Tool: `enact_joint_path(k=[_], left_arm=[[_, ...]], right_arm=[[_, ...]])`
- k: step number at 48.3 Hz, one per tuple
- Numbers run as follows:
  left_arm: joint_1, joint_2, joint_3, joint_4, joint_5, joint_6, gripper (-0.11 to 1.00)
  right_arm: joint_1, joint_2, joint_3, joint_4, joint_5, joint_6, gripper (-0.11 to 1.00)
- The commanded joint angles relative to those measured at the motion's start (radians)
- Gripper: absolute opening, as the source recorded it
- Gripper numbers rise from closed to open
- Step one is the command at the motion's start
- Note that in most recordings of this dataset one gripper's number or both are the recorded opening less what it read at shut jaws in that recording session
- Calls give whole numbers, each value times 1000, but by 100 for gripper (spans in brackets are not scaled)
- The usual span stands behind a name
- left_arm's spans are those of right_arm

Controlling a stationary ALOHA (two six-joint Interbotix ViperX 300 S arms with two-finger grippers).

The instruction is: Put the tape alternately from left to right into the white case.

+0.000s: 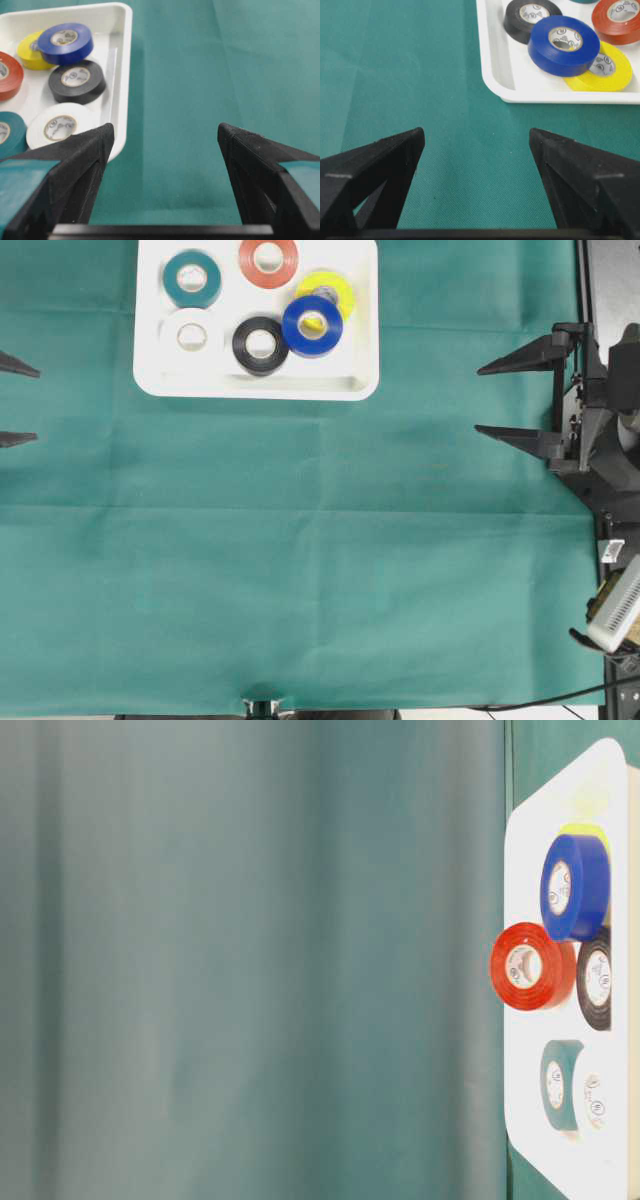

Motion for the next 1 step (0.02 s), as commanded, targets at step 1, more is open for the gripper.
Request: enact_joint_path(k=[1], left_arm=[[-2, 8, -11, -2, -5, 0, 85]], right_arm=[[0, 8, -14, -2, -8, 0, 70]])
